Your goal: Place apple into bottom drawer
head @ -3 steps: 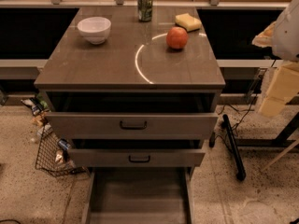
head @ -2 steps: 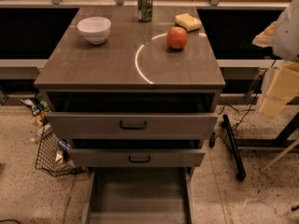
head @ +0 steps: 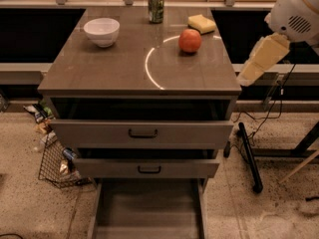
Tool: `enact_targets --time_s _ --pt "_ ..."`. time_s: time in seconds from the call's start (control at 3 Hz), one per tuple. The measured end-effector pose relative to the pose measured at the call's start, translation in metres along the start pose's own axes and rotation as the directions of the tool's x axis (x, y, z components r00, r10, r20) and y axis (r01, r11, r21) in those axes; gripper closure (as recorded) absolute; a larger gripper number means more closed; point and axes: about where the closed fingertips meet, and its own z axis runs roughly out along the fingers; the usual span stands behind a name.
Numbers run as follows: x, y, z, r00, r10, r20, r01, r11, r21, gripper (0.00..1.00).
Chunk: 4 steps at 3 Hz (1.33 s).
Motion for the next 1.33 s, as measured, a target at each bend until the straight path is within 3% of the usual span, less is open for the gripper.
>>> enact_targets --time_s 0.33,0.67,1.0,1.33 --pt "-0.003 -0.043 0.034 0.980 0.151 0.126 -0.158 0.9861 0.051 0.00" --pt "-0.004 -0.075 0.081 0.928 0.254 0.272 -0.274 0.9612 0.035 0.00" --pt "-0.020 -0.117 0.122 0.833 0.318 0.453 -0.356 0.9347 -0.001 0.00" --pt "-0.043 -0.154 0.151 0.752 0.323 0.575 -0.372 0.9276 -0.034 0.00"
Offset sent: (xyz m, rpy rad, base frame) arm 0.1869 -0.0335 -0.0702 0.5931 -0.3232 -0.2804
